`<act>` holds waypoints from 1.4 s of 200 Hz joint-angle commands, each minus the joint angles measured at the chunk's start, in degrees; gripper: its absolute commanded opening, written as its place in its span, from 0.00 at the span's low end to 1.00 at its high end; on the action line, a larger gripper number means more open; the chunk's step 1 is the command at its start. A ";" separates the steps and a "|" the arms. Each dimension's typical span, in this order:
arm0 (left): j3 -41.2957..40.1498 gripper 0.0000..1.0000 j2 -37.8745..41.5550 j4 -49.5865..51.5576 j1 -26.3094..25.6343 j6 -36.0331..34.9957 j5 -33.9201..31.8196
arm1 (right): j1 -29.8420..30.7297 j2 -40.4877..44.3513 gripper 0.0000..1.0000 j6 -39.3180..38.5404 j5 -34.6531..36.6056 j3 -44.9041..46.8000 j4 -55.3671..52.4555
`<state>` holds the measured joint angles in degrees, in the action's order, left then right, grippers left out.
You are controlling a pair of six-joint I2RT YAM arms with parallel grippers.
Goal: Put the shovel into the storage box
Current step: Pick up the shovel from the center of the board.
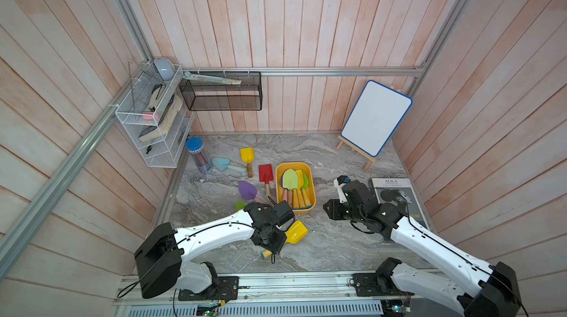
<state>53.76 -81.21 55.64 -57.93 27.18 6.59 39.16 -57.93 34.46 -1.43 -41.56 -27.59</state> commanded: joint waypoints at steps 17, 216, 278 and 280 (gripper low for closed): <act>-1.54 0.58 -3.90 -0.85 -0.26 -3.46 1.32 | -0.22 1.34 0.40 0.70 -0.16 1.13 0.32; -1.73 0.07 -12.30 -2.40 -0.41 -2.88 2.28 | -0.31 1.16 0.40 0.44 0.20 1.21 0.44; 1.65 0.05 -8.52 0.30 -3.16 -2.48 3.68 | -0.29 1.51 0.40 0.70 0.20 1.31 0.27; 1.76 0.05 -8.48 0.45 -3.33 -2.44 3.82 | -0.28 1.55 0.40 0.70 0.20 1.31 0.26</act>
<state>52.88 -92.09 54.76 -59.70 24.64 9.06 39.16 -57.10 34.92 -1.41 -40.64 -27.38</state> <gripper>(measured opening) 0.278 0.398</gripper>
